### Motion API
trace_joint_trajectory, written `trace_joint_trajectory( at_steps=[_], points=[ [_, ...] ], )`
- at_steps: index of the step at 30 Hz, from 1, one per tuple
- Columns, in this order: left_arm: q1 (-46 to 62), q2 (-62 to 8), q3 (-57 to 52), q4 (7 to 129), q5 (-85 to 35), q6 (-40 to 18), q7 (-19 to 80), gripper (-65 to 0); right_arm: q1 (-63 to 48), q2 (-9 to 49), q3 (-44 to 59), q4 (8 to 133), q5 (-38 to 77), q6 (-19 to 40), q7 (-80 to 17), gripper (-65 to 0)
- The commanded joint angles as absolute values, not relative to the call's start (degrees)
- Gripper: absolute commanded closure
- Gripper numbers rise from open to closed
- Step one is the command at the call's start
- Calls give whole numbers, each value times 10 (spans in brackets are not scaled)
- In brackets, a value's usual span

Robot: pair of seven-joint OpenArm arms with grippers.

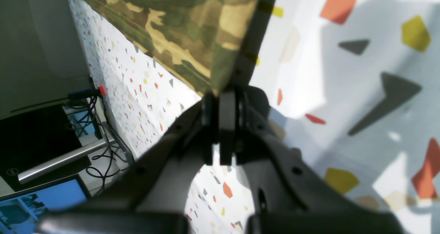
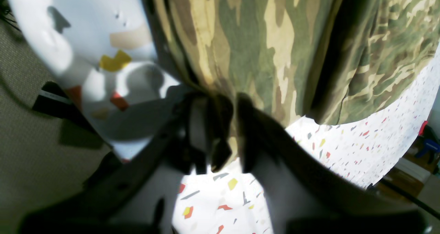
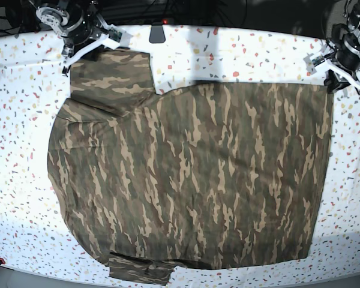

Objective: Fold the T-shirt properly
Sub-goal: 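Adjust the right gripper's grip on the sleeve and shoulder fabric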

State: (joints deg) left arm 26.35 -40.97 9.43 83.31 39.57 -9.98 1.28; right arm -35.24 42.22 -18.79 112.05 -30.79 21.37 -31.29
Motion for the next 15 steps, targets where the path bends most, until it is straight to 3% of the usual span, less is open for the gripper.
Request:
trace_joint_trajectory(
  at_steps=[1,4,15],
  points=[
    [267,-416,96,834,394,-122,13,0,-353,429,-185,1127,-308,210,-311,-69],
    [267,-416,96,834,394,-122,13,0,-353,428,-185,1127,-308,210,-311,0],
    [264,-416,96,834,394,-121,-33,0,-349,429,-185,1127,-308,164,-310,0]
  ],
)
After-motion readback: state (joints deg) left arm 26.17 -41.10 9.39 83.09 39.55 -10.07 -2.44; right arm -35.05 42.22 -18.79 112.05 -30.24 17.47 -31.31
